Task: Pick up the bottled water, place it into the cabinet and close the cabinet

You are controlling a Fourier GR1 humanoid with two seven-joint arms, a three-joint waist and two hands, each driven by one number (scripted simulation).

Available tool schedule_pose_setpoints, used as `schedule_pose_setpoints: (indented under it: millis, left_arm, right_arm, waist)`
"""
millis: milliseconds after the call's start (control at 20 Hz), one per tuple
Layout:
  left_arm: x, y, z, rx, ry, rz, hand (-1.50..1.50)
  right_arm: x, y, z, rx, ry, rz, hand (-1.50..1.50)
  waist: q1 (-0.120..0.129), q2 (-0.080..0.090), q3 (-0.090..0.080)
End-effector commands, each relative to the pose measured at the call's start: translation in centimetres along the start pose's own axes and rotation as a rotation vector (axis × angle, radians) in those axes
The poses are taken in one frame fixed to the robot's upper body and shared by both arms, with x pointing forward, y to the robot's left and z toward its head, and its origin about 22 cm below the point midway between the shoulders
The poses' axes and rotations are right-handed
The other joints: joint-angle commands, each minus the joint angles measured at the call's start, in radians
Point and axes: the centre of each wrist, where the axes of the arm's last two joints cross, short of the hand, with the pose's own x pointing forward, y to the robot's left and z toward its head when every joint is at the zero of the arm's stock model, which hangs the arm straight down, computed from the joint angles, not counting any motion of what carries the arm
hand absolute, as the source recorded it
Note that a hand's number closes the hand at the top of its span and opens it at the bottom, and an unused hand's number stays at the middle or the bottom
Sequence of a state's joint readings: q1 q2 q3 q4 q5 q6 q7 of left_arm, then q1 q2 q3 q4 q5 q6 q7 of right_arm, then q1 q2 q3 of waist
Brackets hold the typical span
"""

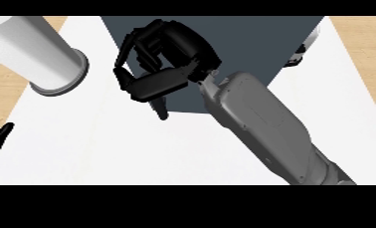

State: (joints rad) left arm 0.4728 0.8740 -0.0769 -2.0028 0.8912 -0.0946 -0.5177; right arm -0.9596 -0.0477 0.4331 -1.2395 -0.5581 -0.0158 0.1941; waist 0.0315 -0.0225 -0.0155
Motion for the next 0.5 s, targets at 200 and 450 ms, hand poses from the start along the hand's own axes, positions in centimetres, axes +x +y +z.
schedule_pose_setpoints:
  millis: [200, 450]
  left_arm:
    - [0.4, -0.8, -0.8, -0.022, -0.014, 0.006, -1.50]
    - [-0.2, -0.9, -0.8, -0.032, -0.011, 0.010, -1.50]
  right_arm:
    - [1.6, -7.6, 1.3, -0.282, -0.039, 0.103, -1.50]
    - [2.5, -8.1, 1.3, -0.275, -0.056, 0.098, -1.50]
  waist:
    - [-0.015, 0.032, 0.016]
    - [-0.017, 0.032, 0.015]
